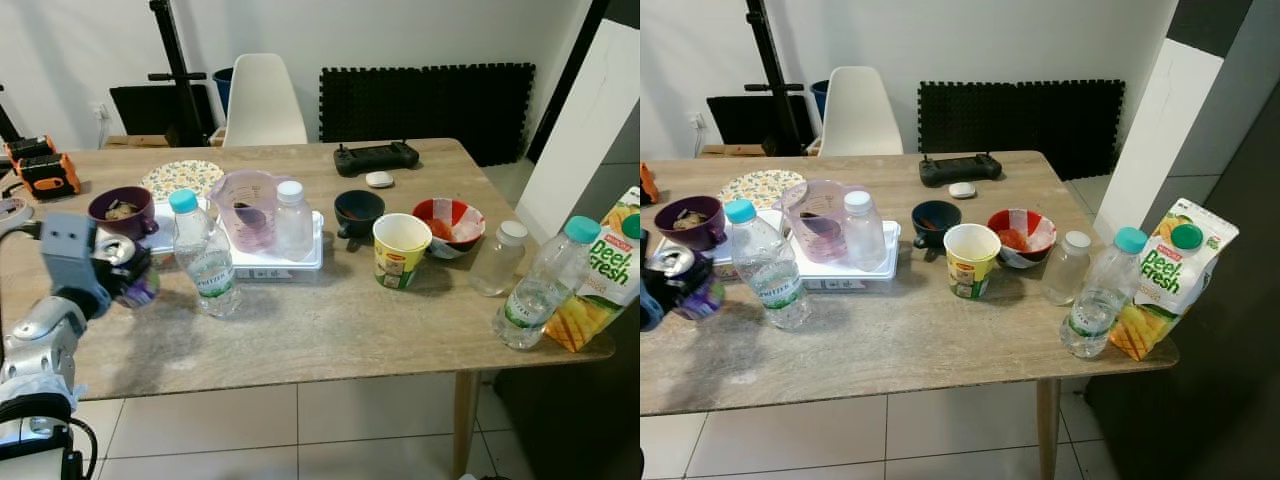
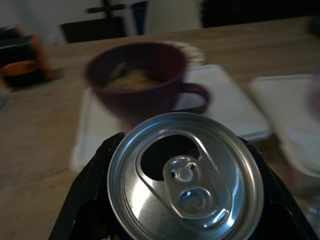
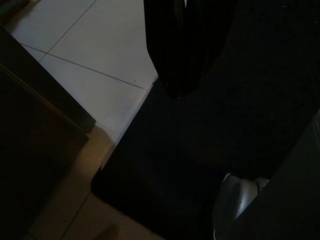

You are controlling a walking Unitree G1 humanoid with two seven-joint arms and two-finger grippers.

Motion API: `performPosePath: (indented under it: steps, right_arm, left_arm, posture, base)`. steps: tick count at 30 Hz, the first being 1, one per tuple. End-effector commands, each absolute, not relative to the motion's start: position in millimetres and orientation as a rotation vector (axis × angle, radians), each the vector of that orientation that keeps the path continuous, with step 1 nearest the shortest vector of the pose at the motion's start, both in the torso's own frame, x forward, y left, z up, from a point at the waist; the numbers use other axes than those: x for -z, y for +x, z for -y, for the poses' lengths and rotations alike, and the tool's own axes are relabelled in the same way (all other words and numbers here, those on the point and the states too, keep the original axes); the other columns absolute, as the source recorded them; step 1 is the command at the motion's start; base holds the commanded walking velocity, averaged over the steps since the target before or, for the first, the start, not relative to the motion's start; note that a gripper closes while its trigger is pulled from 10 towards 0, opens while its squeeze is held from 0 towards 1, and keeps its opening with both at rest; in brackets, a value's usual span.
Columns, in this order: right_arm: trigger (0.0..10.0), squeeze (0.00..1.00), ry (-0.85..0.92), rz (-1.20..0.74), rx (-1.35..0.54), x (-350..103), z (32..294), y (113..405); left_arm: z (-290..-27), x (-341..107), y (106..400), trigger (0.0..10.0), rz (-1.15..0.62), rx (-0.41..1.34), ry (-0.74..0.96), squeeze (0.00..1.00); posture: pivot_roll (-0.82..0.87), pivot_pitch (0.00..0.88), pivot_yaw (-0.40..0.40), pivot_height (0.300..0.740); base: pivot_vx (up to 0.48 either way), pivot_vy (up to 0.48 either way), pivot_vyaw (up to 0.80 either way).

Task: Restocking fridge

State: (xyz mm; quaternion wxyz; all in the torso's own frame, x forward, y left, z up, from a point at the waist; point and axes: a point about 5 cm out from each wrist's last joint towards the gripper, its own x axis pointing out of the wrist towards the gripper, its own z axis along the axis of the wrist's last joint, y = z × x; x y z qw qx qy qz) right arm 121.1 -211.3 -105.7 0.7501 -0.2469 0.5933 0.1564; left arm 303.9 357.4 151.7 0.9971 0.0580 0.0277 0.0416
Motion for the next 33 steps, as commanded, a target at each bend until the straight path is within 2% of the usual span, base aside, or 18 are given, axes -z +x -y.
performPosePath:
  steps: [1,4,5,7,12,18,20,23,24,26,28,29,30,31,33]
  right_arm:
    - [10.0,0.0,-0.528,-1.294,-0.345,106.2,208.9,120.8]
    - [10.0,0.0,-0.526,-1.295,-0.345,106.1,209.1,120.9]
    - [10.0,0.0,-0.526,-1.295,-0.345,106.1,209.1,120.9]
    - [10.0,0.0,-0.526,-1.296,-0.346,106.1,209.2,120.9]
    - [10.0,0.0,-0.523,-1.297,-0.345,106.1,209.2,120.9]
    - [10.0,0.0,-0.521,-1.297,-0.344,106.1,209.2,120.9]
    - [10.0,0.0,-0.518,-1.297,-0.343,106.0,209.1,121.1]
    - [10.0,0.0,-0.517,-1.297,-0.342,106.0,209.1,121.2]
    - [10.0,0.0,-0.516,-1.297,-0.341,106.0,209.1,121.2]
    - [10.0,0.0,-0.516,-1.297,-0.341,106.0,209.1,121.2]
    - [10.0,0.0,-0.513,-1.297,-0.339,106.0,209.4,121.2]
    - [10.0,0.0,-0.513,-1.297,-0.339,106.0,209.4,121.2]
    - [10.0,0.0,-0.513,-1.297,-0.338,105.9,209.5,121.3]
    - [10.0,0.0,-0.513,-1.297,-0.338,105.9,209.5,121.3]
    - [10.0,0.0,-0.546,-1.294,-0.337,105.4,211.1,122.3]
  left_arm:
    - [-369.1,-154.9,299.5,10.0,-0.051,-0.148,0.125,0.0]
    - [-398.5,-162.9,282.9,10.0,-0.009,-0.355,0.122,0.0]
    - [-398.5,-162.9,282.9,10.0,-0.009,-0.355,0.122,0.0]
    - [-413.3,-167.3,273.0,10.0,0.007,-0.471,0.132,0.0]
    - [-463.9,-172.4,223.9,10.0,-0.006,-0.928,0.14,0.0]
    - [-474.5,-170.5,207.5,10.0,-0.02,-1.038,0.15,0.0]
    - [-488.0,-146.6,167.9,10.0,-0.102,-1.234,0.126,0.0]
    - [-490.5,-133.8,150.8,10.0,-0.145,-1.313,0.113,0.0]
    - [-489.8,-116.4,133.4,10.0,-0.206,-1.38,0.09,0.0]
    - [-489.8,-116.4,133.4,10.0,-0.206,-1.38,0.09,0.0]
    - [-480.8,-78.1,96.6,10.0,-0.347,-1.507,0.04,0.0]
    - [-480.8,-78.1,96.6,10.0,-0.347,-1.507,0.04,0.0]
    - [-472.0,-56.7,77.7,10.0,-0.435,-1.551,0.009,0.0]
    - [-472.0,-56.7,77.7,10.0,-0.435,-1.551,0.009,0.0]
    - [-447.4,-16.4,49.4,10.0,-0.62,-1.56,-0.05,0.0]
  posture:
    - [-0.07,0.0,-0.007,0.74]
    - [-0.07,0.0,-0.008,0.74]
    - [-0.07,0.0,-0.008,0.74]
    - [-0.07,0.0,-0.008,0.74]
    - [-0.06,0.0,-0.01,0.74]
    - [-0.06,0.0,-0.006,0.74]
    - [-0.06,0.0,-0.006,0.74]
    - [-0.06,0.0,-0.006,0.74]
    - [-0.06,0.0,-0.006,0.74]
    - [-0.06,0.0,-0.006,0.74]
    - [-0.05,0.0,0.0,0.74]
    - [-0.05,0.0,0.0,0.74]
    - [-0.05,0.0,0.0,0.74]
    - [-0.05,0.0,0.0,0.74]
    - [-0.05,0.0,-0.003,0.74]
  base:
    - [0.0,0.0,0.0]
    - [0.0,0.0,0.0]
    - [0.0,0.0,0.0]
    - [0.0,0.0,0.0]
    - [0.0,0.0,0.0]
    - [0.0,0.0,0.0]
    - [0.0,0.0,0.0]
    - [0.0,0.0,0.0]
    - [0.0,0.0,0.0]
    - [0.0,0.0,0.0]
    - [0.0,0.0,0.0]
    - [0.0,0.0,0.0]
    - [0.0,0.0,0.0]
    - [0.0,0.0,0.0]
    - [0.0,0.0,0.0]
